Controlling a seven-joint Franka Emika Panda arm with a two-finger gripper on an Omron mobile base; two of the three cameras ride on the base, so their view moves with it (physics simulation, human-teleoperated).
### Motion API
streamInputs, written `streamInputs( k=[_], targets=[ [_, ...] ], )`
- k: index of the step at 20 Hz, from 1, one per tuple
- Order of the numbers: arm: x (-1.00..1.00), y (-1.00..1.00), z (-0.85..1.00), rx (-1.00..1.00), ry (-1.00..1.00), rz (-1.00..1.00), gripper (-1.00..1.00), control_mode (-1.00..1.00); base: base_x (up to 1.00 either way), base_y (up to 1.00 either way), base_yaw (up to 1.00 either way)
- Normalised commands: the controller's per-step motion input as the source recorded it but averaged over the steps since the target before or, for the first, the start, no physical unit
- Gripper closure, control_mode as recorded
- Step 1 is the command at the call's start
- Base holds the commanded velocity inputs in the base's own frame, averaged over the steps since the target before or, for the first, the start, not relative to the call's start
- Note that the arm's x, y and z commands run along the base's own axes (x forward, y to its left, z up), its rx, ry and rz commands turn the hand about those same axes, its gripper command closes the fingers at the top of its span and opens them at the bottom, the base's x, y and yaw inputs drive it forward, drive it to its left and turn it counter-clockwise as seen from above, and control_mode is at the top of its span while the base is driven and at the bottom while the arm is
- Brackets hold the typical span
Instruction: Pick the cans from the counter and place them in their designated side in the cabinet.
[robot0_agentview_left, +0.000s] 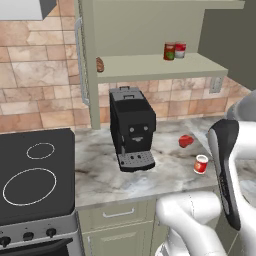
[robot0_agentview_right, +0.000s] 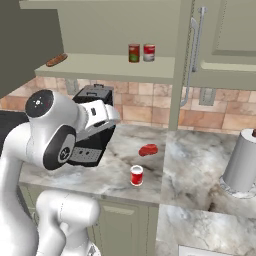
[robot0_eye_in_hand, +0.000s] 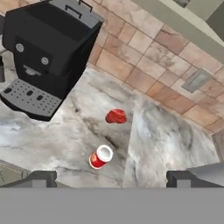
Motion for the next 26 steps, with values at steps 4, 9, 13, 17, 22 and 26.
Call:
streamInputs(
  k=[4,9,13,17,22,26],
  targets=[
    [-0.18,-0.08,-0.24,0.06,0.04,-0.02,-1.0,-1.0,0.0,0.0,0.0],
    [-0.12,-0.1,-0.16,0.09,0.11,-0.14,-1.0,-1.0,0.0,0.0,0.0],
    [-0.04,-0.04,-0.15,0.11,0.17,-0.08,-1.0,-1.0,0.0,0.0,0.0],
    [-0.03,-0.03,-0.08,0.15,0.07,-0.01,-1.0,-1.0,0.0,0.0,0.0],
    [-0.05,-0.09,-0.22,0.14,0.01,0.0,-1.0,-1.0,0.0,0.0,0.0],
    [-0.02,-0.02,-0.3,0.02,0.0,0.0,-1.0,-1.0,0.0,0.0,0.0]
  ],
)
